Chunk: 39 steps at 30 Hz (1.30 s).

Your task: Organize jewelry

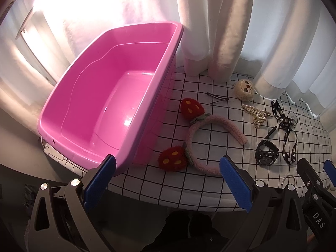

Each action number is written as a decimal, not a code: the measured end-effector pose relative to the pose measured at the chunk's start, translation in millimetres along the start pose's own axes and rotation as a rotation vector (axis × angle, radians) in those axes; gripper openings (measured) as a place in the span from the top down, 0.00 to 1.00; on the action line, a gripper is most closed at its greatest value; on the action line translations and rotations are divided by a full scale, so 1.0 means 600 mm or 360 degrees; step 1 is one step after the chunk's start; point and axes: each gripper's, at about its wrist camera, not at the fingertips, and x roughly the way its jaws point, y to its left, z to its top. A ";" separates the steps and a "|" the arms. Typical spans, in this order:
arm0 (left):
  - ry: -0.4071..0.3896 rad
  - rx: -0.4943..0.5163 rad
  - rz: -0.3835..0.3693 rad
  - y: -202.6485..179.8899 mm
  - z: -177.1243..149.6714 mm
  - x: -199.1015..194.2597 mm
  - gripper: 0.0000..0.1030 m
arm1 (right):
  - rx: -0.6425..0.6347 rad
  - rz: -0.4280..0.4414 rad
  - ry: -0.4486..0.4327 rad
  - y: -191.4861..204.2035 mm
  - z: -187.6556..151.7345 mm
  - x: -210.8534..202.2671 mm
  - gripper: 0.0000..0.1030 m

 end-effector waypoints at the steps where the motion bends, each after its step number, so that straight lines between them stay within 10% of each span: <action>1: 0.0002 0.0002 -0.0003 -0.001 0.001 0.000 0.06 | 0.0002 0.0001 0.0002 0.001 0.001 0.000 0.09; 39: 0.0008 0.0028 0.0008 0.002 0.005 0.002 0.06 | -0.0003 -0.0030 0.0007 0.004 0.005 -0.004 0.09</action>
